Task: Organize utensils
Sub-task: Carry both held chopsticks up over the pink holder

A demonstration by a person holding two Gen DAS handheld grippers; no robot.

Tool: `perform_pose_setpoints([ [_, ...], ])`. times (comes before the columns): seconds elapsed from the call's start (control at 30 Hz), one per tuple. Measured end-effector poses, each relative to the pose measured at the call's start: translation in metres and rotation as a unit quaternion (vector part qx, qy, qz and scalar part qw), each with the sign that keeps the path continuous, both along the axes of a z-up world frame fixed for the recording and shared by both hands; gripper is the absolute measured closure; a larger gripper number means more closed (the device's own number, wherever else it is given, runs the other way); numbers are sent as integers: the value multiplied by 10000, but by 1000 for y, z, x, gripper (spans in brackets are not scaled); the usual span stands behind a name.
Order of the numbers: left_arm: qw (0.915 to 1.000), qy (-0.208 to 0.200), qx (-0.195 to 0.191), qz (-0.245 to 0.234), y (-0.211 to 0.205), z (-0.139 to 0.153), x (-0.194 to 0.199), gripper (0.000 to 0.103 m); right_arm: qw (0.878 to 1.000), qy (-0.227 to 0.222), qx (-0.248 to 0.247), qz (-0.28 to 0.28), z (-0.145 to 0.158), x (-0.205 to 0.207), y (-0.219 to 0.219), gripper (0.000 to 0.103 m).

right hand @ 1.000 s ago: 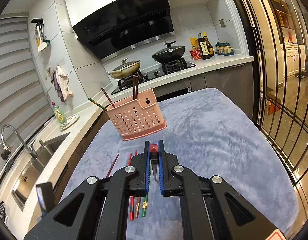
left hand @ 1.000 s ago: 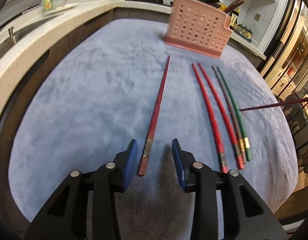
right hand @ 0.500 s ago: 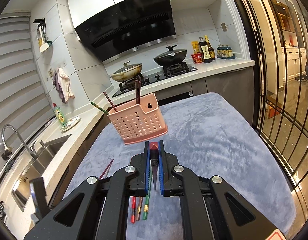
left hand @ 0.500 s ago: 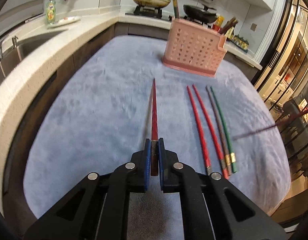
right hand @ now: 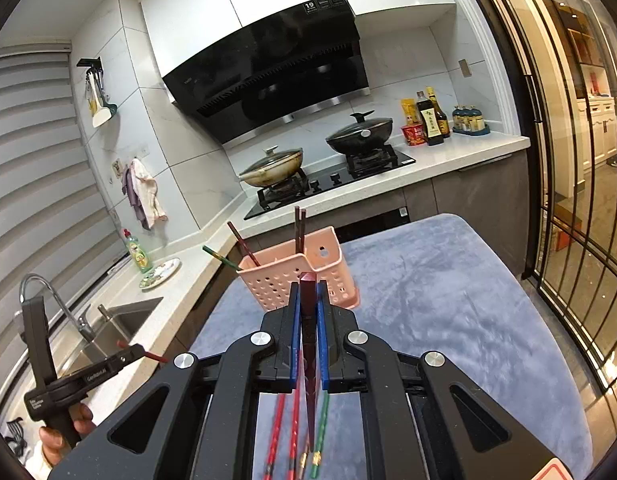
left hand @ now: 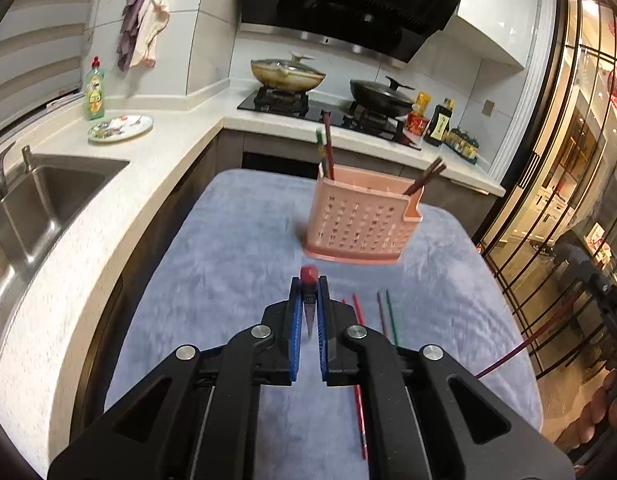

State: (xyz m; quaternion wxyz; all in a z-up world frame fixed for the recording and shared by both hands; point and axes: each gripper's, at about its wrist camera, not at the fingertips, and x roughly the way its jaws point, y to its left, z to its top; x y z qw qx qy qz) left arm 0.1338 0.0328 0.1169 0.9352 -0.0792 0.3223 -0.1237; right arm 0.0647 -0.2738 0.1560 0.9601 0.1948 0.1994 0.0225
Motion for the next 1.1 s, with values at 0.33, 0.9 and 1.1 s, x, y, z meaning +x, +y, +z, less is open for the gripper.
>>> perform_pose_setpoints([
  [0.33,9976,-658,-233,1,-22,76,55,96,9987,-437,219,121,51,80,-5,96],
  [0.9,9903,-1272,-539,167,-69,133,174,96,9964,-816,178,-154,95,233,-4,96],
  [1.1,9947,-919,-449,98,-82,93,198,96,9990,-438,-4,-92,57,260,1,96],
])
